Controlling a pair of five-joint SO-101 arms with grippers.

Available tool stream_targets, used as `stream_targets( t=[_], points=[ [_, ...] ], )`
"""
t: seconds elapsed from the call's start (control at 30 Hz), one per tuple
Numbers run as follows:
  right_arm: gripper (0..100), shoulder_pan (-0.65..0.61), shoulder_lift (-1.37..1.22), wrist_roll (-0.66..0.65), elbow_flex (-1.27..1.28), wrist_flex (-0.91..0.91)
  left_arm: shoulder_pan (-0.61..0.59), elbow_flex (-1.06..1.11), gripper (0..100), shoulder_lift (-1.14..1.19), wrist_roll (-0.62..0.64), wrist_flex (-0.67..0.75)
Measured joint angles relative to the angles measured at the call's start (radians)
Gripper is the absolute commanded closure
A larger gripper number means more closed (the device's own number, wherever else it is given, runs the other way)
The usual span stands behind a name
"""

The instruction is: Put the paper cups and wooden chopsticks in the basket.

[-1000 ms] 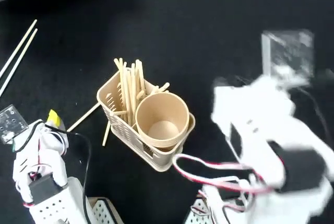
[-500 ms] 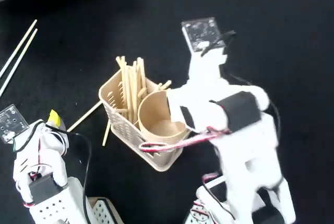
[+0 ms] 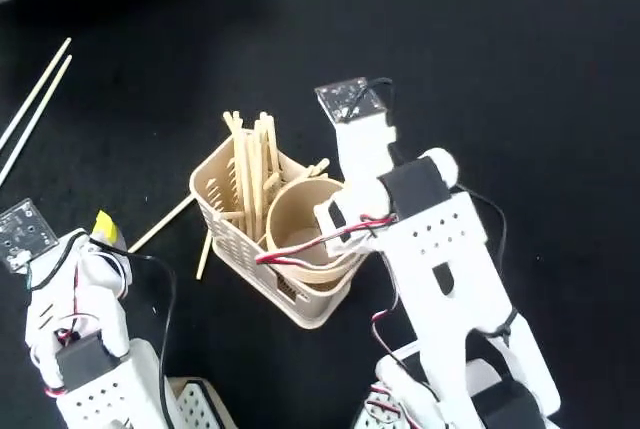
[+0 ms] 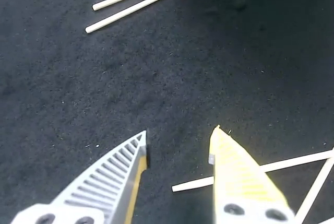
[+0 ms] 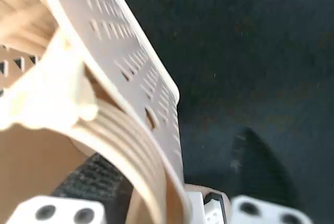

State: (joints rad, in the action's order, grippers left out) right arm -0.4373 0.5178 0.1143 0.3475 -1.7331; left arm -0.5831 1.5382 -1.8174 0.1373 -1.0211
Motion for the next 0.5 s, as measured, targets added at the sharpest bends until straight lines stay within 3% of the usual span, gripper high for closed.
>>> stream_targets(
  t=[0.2, 0.37, 0.5],
  points=[
    [98.7, 0.005, -0.005, -0.077, -0.049, 0.000, 0.000, 0.000, 80, 0.000, 0.000, 0.000],
    [98.7, 0.100, -0.029, -0.081, -0.161, 0.000, 0.000, 0.000, 80, 0.000, 0.000, 0.000],
    [98.7, 0.160, -0.112, -0.190, -0.265, 0.000, 0.000, 0.000, 80, 0.000, 0.000, 0.000]
  ],
)
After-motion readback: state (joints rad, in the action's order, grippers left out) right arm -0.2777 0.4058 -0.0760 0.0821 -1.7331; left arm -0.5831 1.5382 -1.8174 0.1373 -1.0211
